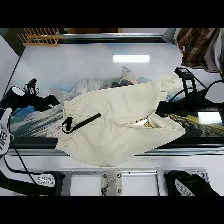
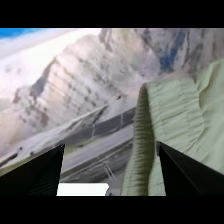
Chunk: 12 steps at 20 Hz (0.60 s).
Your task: Fold the clothes and pants, and hang the long-sleeved shirts on hangers.
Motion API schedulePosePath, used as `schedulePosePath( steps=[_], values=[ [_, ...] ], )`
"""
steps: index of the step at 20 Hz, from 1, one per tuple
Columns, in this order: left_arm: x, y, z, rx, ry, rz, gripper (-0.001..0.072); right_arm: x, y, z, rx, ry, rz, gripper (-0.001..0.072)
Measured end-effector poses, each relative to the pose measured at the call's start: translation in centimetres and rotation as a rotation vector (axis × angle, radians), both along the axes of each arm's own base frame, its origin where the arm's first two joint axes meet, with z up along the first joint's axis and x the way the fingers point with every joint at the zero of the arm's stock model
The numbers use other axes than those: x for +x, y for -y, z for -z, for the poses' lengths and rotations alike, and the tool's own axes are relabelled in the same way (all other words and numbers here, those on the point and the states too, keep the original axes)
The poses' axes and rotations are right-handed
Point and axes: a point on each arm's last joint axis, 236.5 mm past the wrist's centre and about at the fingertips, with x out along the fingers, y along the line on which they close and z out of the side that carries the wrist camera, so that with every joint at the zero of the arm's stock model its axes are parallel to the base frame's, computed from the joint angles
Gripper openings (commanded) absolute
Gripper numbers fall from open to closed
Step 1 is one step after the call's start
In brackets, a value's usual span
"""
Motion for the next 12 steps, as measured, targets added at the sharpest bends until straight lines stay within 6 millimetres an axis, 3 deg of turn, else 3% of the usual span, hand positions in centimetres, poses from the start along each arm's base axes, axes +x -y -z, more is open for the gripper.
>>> schedulePosePath(
  steps=[7,8,9,10,12],
  values=[
    [2.0,6.1,2.1,-0.182,-0.060,0.098,0.0621,0.1,-0.4,-0.1,0.030,-0.009,0.042,0.0608],
    [2.2,6.8,2.1,-0.186,-0.059,0.112,0.0524,0.1,-0.4,-0.1,0.030,-0.009,0.042,0.0608],
    [2.4,7.5,2.2,-0.182,-0.054,0.128,0.0218,0.1,-0.4,-0.1,0.031,-0.009,0.042,0.0608],
    [2.6,8.1,2.4,-0.177,-0.052,0.140,0.0051,0.1,-0.4,-0.2,0.032,-0.009,0.045,0.0608],
    [2.9,8.8,2.1,-0.169,-0.037,0.155,0.0012,0.1,-0.5,-0.2,0.034,-0.008,0.046,0.0609]
  ],
)
